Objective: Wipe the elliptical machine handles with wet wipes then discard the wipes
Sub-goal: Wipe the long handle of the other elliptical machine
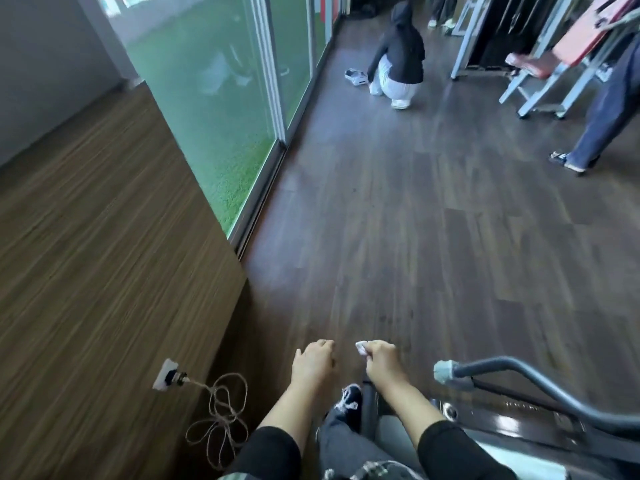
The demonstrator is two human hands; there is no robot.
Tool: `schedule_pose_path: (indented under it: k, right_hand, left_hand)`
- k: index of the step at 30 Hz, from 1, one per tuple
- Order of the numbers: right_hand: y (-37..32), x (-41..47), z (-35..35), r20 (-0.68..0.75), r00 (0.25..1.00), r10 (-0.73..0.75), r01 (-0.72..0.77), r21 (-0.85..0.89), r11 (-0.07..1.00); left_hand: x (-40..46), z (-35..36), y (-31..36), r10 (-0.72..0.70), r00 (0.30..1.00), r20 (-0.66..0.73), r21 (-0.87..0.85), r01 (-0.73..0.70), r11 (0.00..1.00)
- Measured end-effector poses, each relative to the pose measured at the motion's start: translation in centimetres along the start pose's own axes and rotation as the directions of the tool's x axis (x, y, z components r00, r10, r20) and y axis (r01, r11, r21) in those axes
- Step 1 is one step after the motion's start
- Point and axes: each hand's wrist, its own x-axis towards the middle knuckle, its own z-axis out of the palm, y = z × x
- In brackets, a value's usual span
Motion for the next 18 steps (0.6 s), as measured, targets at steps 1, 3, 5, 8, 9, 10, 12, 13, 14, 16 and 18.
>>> schedule_pose_path:
  k: [1, 3, 5, 8, 9, 10, 12, 13, 14, 16, 18]
  right_hand:
    - [0.2, 2.1, -1.1, -0.028, 1.000, 0.011, -0.010, 0.012, 1.000]
    - [0.7, 5.7, -4.1, -0.078, 0.996, 0.053, -0.052, 0.012, 0.999]
    - [1.7, 8.6, -7.3, -0.140, 0.984, 0.108, -0.106, 0.016, 0.994]
    - [3.5, 11.4, -12.5, -0.254, 0.929, 0.269, -0.245, 0.122, 0.962]
    - [4.3, 11.9, -14.1, -0.284, 0.903, 0.323, -0.286, 0.163, 0.944]
    - [4.9, 12.1, -15.8, -0.321, 0.869, 0.376, -0.325, 0.203, 0.924]
    - [6.4, 12.5, -18.9, -0.416, 0.795, 0.441, -0.353, 0.274, 0.894]
    - [7.0, 12.5, -20.6, -0.444, 0.757, 0.480, -0.380, 0.298, 0.876]
    - [7.5, 12.5, -22.0, -0.466, 0.709, 0.529, -0.401, 0.350, 0.846]
    - [8.3, 12.4, -25.3, -0.518, 0.597, 0.612, -0.401, 0.468, 0.787]
    - [9.4, 12.5, -28.3, -0.614, 0.502, 0.609, -0.370, 0.484, 0.793]
  left_hand:
    - [2.3, -1.2, 0.7, 0.014, 1.000, 0.023, 0.025, -0.015, 1.000]
    - [6.5, -3.8, 2.7, 0.041, 0.997, 0.063, 0.079, -0.046, 0.996]
    - [10.1, -6.3, 5.5, 0.085, 0.994, 0.066, 0.134, -0.093, 0.987]
    - [14.8, -9.7, 11.4, 0.181, 0.981, 0.071, 0.180, -0.191, 0.965]
    - [16.0, -10.6, 13.6, 0.221, 0.972, 0.076, 0.189, -0.232, 0.954]
    - [17.0, -11.3, 15.9, 0.266, 0.960, 0.089, 0.199, -0.279, 0.940]
    - [19.0, -12.6, 20.6, 0.367, 0.924, 0.111, 0.221, -0.383, 0.897]
    - [19.9, -13.2, 23.1, 0.415, 0.901, 0.130, 0.236, -0.435, 0.869]
    - [20.8, -13.8, 25.5, 0.463, 0.875, 0.143, 0.250, -0.485, 0.838]
    - [22.3, -14.7, 30.3, 0.562, 0.809, 0.171, 0.271, -0.587, 0.763]
    - [23.7, -15.5, 34.9, 0.646, 0.736, 0.202, 0.285, -0.675, 0.680]
